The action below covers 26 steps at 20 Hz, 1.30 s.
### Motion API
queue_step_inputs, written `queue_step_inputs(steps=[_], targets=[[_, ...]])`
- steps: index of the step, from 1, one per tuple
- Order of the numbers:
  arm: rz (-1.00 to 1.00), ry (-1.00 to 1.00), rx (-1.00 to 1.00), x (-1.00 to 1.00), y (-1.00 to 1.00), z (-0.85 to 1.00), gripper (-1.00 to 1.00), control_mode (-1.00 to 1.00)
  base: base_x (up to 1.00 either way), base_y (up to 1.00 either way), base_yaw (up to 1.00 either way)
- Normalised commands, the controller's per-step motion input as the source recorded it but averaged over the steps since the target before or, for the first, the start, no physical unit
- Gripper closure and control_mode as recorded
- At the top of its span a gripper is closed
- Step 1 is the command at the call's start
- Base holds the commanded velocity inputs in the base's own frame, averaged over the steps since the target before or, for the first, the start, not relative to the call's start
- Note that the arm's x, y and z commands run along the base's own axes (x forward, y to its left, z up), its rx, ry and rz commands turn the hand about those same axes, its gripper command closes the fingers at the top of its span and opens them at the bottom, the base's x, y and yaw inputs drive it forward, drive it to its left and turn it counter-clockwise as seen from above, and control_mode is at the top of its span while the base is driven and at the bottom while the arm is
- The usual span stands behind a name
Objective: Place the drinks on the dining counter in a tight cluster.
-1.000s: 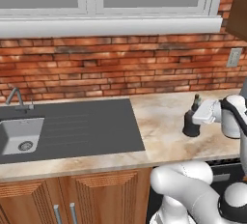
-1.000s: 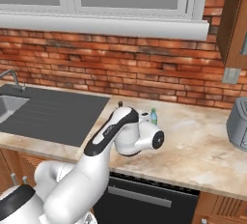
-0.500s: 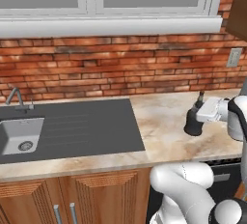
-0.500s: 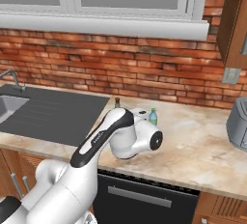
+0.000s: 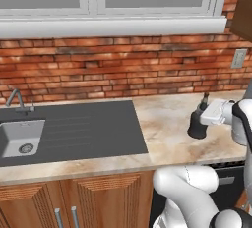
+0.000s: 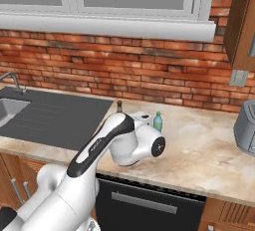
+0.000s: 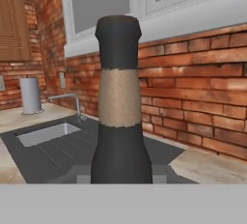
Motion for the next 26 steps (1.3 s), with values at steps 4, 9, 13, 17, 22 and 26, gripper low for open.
queue_step_inputs(steps=[4, 9, 13, 17, 22, 26], targets=[[0.00, 0.00, 0.00, 0.00, 0.00, 0.00, 1.00, 1.00, -0.49, -0.02, -0.01], [0.00, 0.00, 0.00, 0.00, 0.00, 0.00, 1.00, 1.00, -0.70, -0.03, -0.14], [0.00, 0.00, 0.00, 0.00, 0.00, 0.00, 1.00, 1.00, -0.77, 0.00, -0.11], [0.00, 0.00, 0.00, 0.00, 0.00, 0.00, 1.00, 1.00, -0.30, 0.02, -0.55], [0.00, 0.00, 0.00, 0.00, 0.00, 0.00, 1.00, 1.00, -0.06, 0.05, -0.82], [0.00, 0.00, 0.00, 0.00, 0.00, 0.00, 1.00, 1.00, 0.00, 0.00, -0.92]])
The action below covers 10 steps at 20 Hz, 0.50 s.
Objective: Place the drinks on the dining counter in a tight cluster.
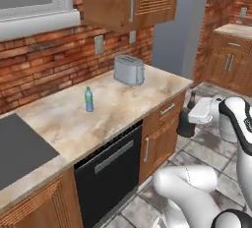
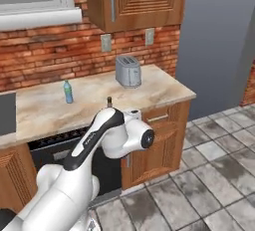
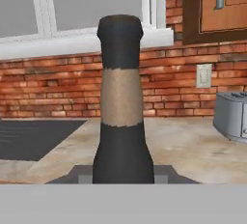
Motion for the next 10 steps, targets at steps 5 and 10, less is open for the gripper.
queue_step_inputs(steps=[5, 10], targets=[[0.00, 0.00, 0.00, 0.00, 0.00, 0.00, 1.00, 1.00, 0.00, 0.00, -0.95], [0.00, 0.00, 0.00, 0.00, 0.00, 0.00, 1.00, 1.00, 0.00, 0.00, -0.96]])
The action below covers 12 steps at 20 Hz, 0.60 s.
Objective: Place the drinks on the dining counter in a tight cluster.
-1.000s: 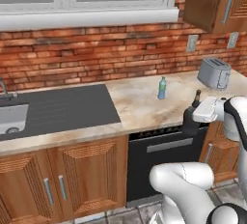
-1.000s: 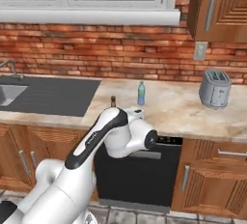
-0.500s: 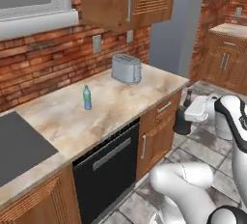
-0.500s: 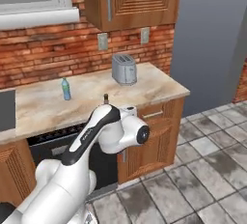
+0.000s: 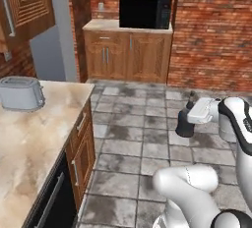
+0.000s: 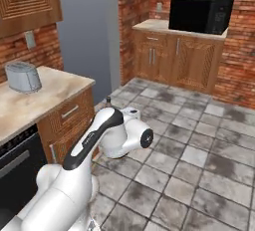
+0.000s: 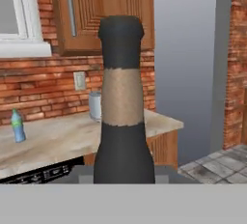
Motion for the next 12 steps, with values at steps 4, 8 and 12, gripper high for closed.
queue_step_inputs(steps=[4, 8, 12], targets=[[0.00, 0.00, 0.00, 0.00, 0.00, 0.00, 1.00, 1.00, 0.00, 0.00, -0.99], [0.00, 0.00, 0.00, 0.00, 0.00, 0.00, 1.00, 1.00, 0.00, 0.00, -1.00], [0.00, 0.00, 0.00, 0.00, 0.00, 0.00, 1.00, 1.00, 0.00, 0.00, -1.00]])
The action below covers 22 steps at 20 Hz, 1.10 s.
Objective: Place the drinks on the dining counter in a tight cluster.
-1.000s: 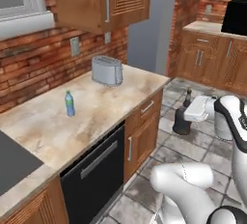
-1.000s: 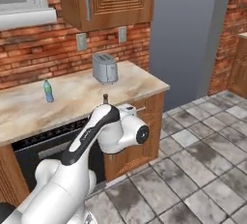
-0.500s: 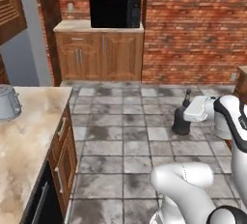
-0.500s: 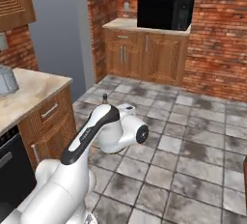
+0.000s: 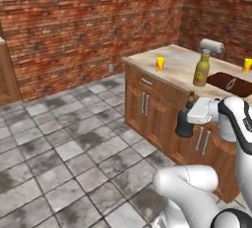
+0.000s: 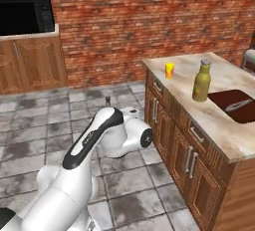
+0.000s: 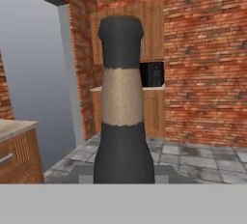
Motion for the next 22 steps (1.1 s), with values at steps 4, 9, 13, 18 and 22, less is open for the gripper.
queue_step_inputs(steps=[4, 9, 13, 18, 22], targets=[[0.00, 0.00, 0.00, 0.00, 0.00, 0.00, 1.00, 1.00, 0.03, 0.06, -0.97], [0.00, 0.00, 0.00, 0.00, 0.00, 0.00, 1.00, 1.00, 0.41, 0.32, -0.66], [0.00, 0.00, 0.00, 0.00, 0.00, 0.00, 1.00, 1.00, 0.55, 0.40, -0.50], [0.00, 0.00, 0.00, 0.00, 0.00, 0.00, 1.00, 1.00, 0.54, 0.52, -0.33], [0.00, 0.00, 0.00, 0.00, 0.00, 0.00, 1.00, 1.00, 0.51, 0.66, -0.16]])
